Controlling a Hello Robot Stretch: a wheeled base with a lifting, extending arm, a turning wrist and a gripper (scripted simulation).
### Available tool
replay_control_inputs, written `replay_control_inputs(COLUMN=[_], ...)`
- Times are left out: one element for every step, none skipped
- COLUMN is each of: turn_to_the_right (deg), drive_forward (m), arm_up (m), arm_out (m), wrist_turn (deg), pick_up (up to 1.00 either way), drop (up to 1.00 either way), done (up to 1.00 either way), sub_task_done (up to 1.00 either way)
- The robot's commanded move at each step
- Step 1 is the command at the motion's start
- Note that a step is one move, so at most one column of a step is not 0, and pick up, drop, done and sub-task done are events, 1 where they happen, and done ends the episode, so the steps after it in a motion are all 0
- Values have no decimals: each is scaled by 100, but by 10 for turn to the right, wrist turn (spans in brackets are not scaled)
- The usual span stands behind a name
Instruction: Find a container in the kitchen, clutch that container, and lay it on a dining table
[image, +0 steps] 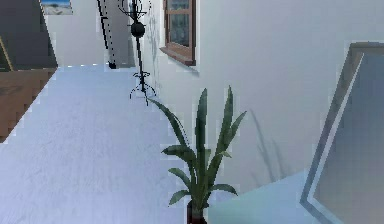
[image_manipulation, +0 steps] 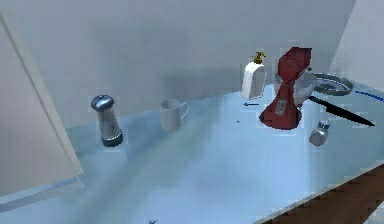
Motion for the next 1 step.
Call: replay_control_inputs(turn_to_the_right=[0], drive_forward=[0], arm_up=[38], arm_out=[0], wrist_turn=[0], pick_up=[0], drop=[0], done=[0], sub_task_done=[0])
